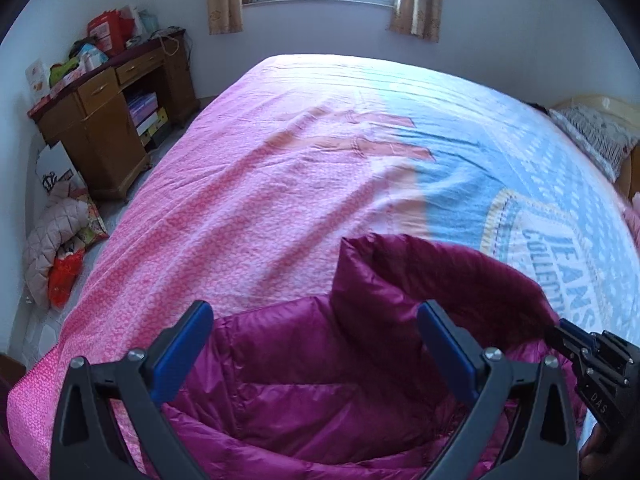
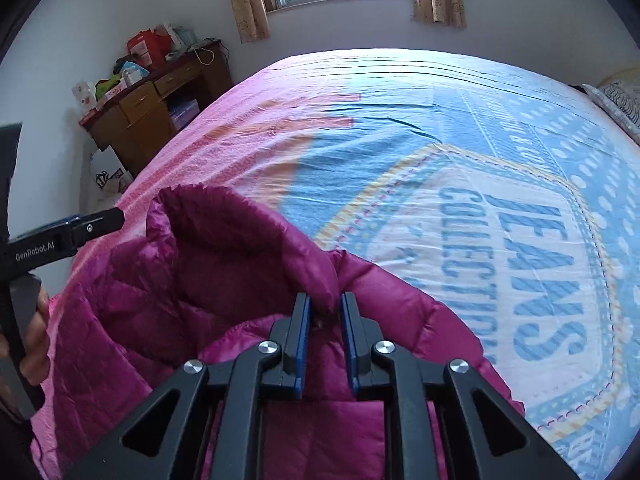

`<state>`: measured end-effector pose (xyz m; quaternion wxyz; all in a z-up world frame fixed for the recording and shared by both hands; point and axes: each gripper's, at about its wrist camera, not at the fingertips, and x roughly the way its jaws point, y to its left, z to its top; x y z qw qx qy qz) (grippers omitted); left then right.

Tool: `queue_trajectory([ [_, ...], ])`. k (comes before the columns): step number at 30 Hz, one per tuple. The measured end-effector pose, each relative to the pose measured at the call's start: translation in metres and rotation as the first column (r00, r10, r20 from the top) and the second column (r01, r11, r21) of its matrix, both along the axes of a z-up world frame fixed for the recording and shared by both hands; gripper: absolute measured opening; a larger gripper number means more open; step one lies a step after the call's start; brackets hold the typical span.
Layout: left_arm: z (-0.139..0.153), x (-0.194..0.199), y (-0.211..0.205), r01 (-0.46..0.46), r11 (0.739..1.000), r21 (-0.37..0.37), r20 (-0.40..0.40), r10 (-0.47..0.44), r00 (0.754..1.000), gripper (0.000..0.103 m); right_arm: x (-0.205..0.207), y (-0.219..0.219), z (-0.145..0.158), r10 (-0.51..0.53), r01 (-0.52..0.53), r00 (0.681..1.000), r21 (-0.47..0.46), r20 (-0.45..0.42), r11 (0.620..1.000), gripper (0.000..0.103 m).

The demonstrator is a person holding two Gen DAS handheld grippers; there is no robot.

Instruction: Fold large clothes

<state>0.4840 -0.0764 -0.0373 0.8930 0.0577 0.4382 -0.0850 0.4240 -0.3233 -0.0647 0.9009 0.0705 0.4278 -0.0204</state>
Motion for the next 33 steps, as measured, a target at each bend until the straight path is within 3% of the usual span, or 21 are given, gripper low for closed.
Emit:
queue_trajectory([
  [3,-0.007,0.003,-0.014,0.008,0.999,0.053,0.005,-0.008,1.000,0.103,-0.005,-0.011,-0.011,-0.018,0.018,1.000,0.036,-0.006,0.999,0.015],
  [6,-0.004,0.011,-0.019,0.002,0.999,0.034,-0.010,-0.002,1.000,0.103,-0.006,-0.020,-0.022,-0.033,0.034,0.999,0.073,-0.023,0.997,0.015],
  [9,0.001,0.016,-0.026,0.004,1.000,0.025,0.006,-0.004,1.000,0.103,-0.011,-0.026,-0.017,-0.025,0.020,0.999,0.142,0.032,0.990,0.015],
  [16,-0.031,0.031,-0.050,0.020,0.982,0.186,-0.055,-0.010,0.998,0.102,0.002,-0.010,-0.032,0.008,-0.006,1.000,0.075,-0.020,0.997,0.015],
  [17,-0.033,0.031,-0.049,0.017,0.982,0.190,-0.062,-0.006,0.998,0.100,0.003,-0.009,-0.037,0.005,-0.003,0.999,0.074,-0.034,0.997,0.015],
  [19,-0.036,0.027,-0.044,0.025,0.983,0.184,-0.069,-0.013,0.998,0.075,0.002,-0.009,-0.045,0.005,-0.002,0.999,0.074,-0.045,0.997,0.015],
  [20,-0.036,0.024,-0.040,0.033,0.984,0.176,-0.078,-0.020,0.997,0.068,0.000,-0.009,-0.048,0.005,-0.002,0.999,0.068,-0.046,0.998,0.015],
  [22,-0.034,0.014,-0.029,0.066,0.990,0.129,-0.100,-0.053,0.994,0.034,-0.001,-0.010,-0.051,0.006,-0.003,0.999,0.062,-0.043,0.998,0.015],
  [23,-0.032,0.008,-0.025,0.079,0.991,0.106,-0.101,-0.068,0.992,0.029,-0.003,-0.011,-0.052,0.006,-0.004,0.999,0.060,-0.040,0.998,0.015],
  [26,-0.023,-0.016,-0.004,0.098,0.992,0.081,-0.033,-0.096,0.995,0.026,-0.005,-0.008,-0.054,0.009,-0.008,1.000,0.041,-0.024,0.999,0.015],
  [29,-0.030,-0.027,0.012,0.056,0.989,0.138,0.022,-0.060,0.998,0.026,-0.006,-0.001,-0.056,0.010,-0.010,1.000,-0.008,-0.008,1.000,0.015],
  [33,-0.066,-0.016,0.030,-0.019,0.996,0.084,-0.091,0.027,0.996,0.026,-0.009,-0.004,-0.053,-0.004,0.004,1.000,0.010,0.003,1.000,0.015],
])
